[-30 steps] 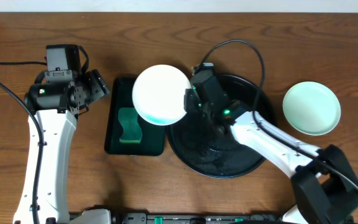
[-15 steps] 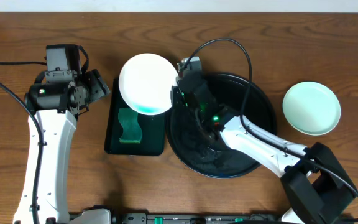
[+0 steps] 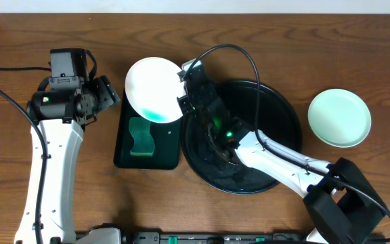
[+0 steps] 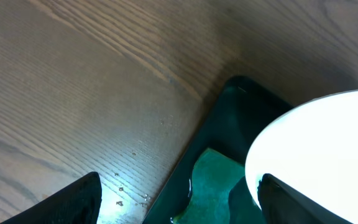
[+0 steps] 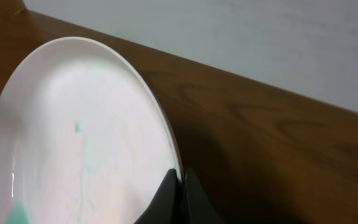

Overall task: Clean dirty plates on tray and stack at the side
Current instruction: 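Tilt the white plate over the green tray to drain, right gripper, then move the plate right and set it on the mint-green plate stack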

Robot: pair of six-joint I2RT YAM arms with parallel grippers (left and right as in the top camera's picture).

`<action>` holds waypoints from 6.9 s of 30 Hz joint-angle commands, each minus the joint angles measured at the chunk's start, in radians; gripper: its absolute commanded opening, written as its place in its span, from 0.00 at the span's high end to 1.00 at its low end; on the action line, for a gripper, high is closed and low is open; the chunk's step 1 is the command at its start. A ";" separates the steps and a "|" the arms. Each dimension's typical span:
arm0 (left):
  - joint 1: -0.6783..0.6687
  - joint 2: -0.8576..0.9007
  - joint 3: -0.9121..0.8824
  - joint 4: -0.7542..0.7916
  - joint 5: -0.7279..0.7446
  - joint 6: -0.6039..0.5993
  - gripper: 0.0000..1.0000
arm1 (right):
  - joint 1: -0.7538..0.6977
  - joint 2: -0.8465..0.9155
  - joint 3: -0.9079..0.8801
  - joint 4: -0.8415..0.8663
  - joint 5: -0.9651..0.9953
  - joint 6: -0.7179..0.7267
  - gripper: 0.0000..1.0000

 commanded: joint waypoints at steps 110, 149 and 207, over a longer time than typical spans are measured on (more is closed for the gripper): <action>0.004 0.000 0.011 -0.002 -0.016 -0.012 0.19 | 0.238 0.001 0.014 0.201 0.405 -1.020 0.99; 0.004 0.000 0.011 -0.002 -0.016 -0.011 0.19 | 0.230 0.001 0.014 0.044 0.405 -0.979 0.99; 0.004 0.000 0.011 -0.002 -0.016 -0.012 0.19 | -0.449 -0.493 0.014 -0.661 -0.282 0.441 0.99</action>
